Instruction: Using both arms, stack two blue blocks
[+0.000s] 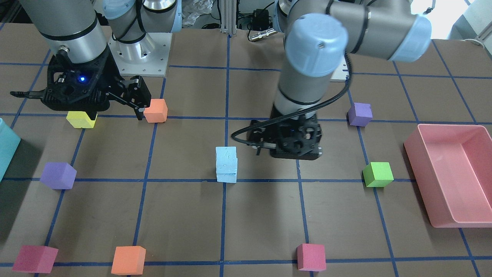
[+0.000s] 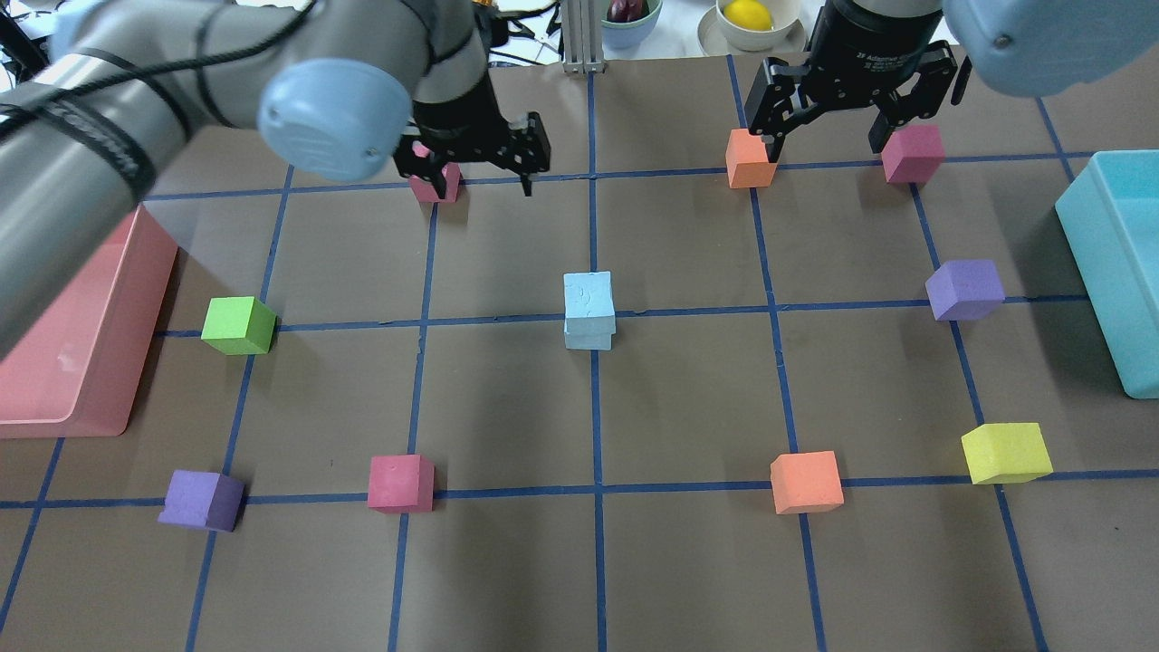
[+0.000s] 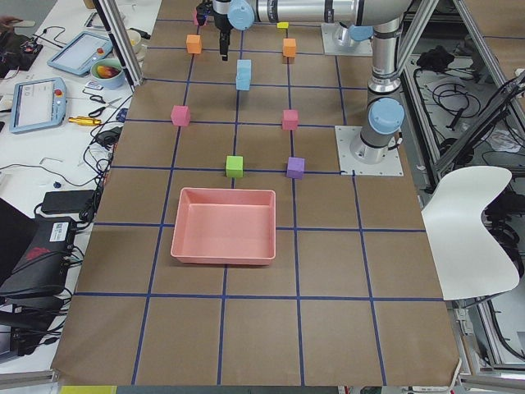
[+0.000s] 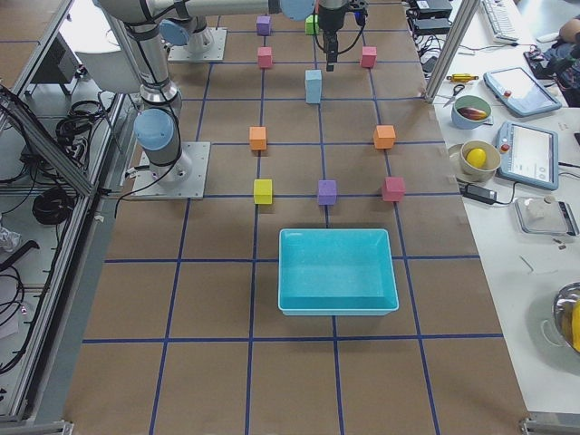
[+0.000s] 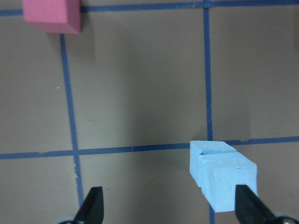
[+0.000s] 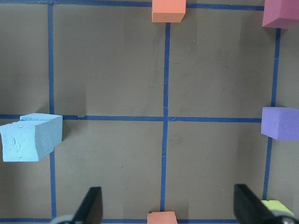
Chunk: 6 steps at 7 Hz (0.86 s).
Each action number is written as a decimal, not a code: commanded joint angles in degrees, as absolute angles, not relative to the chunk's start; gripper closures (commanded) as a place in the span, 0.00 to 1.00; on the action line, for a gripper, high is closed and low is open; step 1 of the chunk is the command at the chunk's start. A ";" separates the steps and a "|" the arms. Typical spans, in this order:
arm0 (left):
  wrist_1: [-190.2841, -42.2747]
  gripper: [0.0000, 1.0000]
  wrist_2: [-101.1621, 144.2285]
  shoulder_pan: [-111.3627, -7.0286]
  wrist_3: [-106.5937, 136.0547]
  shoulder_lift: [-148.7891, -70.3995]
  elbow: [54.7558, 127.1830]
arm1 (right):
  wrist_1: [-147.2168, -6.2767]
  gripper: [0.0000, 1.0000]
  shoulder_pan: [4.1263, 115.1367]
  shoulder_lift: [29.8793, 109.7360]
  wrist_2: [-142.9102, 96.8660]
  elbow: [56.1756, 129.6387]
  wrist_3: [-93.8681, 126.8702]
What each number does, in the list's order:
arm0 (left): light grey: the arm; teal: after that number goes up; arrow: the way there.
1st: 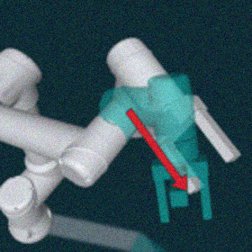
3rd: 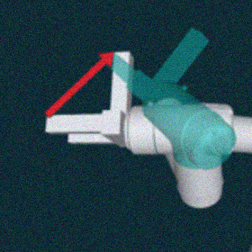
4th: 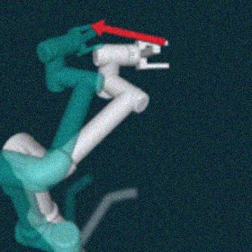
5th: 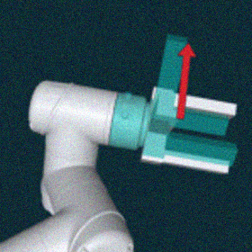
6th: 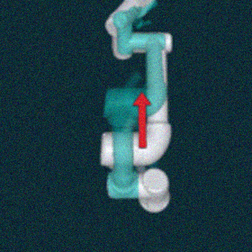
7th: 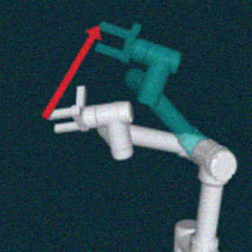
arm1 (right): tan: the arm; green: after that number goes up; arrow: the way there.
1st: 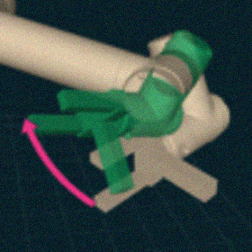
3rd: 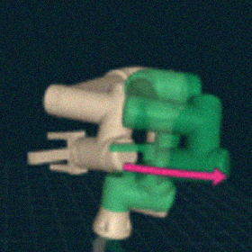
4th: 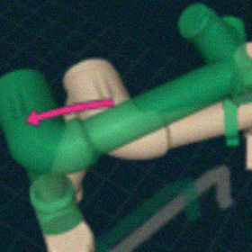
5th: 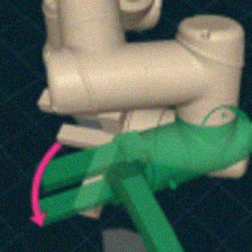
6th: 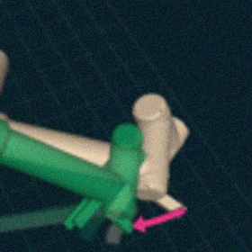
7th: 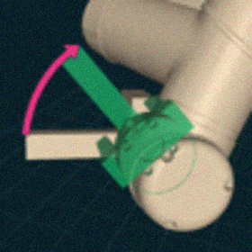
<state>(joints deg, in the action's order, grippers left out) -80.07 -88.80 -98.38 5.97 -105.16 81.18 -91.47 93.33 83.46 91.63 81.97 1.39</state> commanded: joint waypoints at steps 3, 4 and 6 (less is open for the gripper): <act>-91.32 0.00 -87.89 -87.02 -2.82 -93.88 83.12 | -91.41 0.00 93.43 83.41 91.67 81.91 1.32; -90.19 0.00 -88.41 -87.19 -2.99 -93.00 85.58 | -91.41 0.00 93.43 83.41 91.67 81.91 1.41; -90.09 0.00 -88.86 -87.71 -3.16 -91.67 86.13 | -91.41 0.00 93.43 83.41 91.67 82.00 1.41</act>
<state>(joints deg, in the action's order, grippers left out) -90.12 -88.63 -87.57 -3.03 -92.46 85.53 -91.45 93.43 83.41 91.67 81.97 1.36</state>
